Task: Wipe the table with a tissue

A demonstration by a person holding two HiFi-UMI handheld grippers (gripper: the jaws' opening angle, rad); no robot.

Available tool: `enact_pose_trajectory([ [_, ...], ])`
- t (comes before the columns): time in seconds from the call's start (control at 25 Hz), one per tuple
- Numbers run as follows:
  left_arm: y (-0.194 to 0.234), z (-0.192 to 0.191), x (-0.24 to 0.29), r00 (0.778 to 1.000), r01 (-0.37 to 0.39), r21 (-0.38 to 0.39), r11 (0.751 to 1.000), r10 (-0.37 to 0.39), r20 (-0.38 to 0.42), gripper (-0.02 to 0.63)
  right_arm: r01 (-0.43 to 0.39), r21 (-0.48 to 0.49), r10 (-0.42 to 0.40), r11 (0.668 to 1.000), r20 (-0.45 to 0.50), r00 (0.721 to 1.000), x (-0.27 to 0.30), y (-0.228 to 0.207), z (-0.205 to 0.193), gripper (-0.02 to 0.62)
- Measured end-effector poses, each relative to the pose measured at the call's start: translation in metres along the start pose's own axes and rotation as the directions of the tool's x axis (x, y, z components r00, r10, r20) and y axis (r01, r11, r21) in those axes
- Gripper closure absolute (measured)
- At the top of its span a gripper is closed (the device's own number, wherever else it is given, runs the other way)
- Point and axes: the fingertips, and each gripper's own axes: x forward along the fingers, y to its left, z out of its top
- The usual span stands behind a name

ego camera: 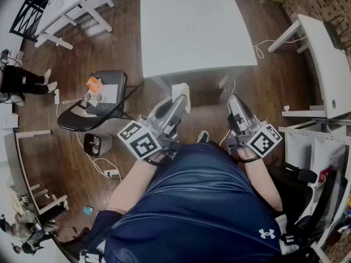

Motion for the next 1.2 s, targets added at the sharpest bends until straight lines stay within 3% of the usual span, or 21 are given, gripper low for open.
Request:
enact_pose_trajectory([
  [0.4, 0.01, -0.001, 0.031, 0.999, -0.032, -0.015, 0.999, 0.032, -0.008, 0.589, -0.015, 0.003, 0.015, 1.0, -0.083, 0.996, 0.019, -0.018, 0.009, 0.531],
  [0.72, 0.084, 0.029, 0.058, 0.999, -0.037, -0.072, 0.997, 0.035, -0.027, 0.589, 0.014, -0.004, -0.014, 1.0, -0.141, 0.99, 0.097, -0.044, 0.003, 0.517],
  [0.96, 0.132, 0.064, 0.09, 0.996, 0.017, -0.14, 0.99, -0.028, -0.079, 0.589, 0.071, -0.006, -0.071, 0.997, -0.191, 0.979, 0.173, -0.056, 0.005, 0.495],
  [1.2, 0.169, 0.092, 0.115, 0.989, 0.087, -0.195, 0.977, -0.108, -0.1, 0.589, -0.008, 0.084, 0.027, 0.996, -0.219, 0.975, 0.253, -0.043, -0.006, 0.449],
])
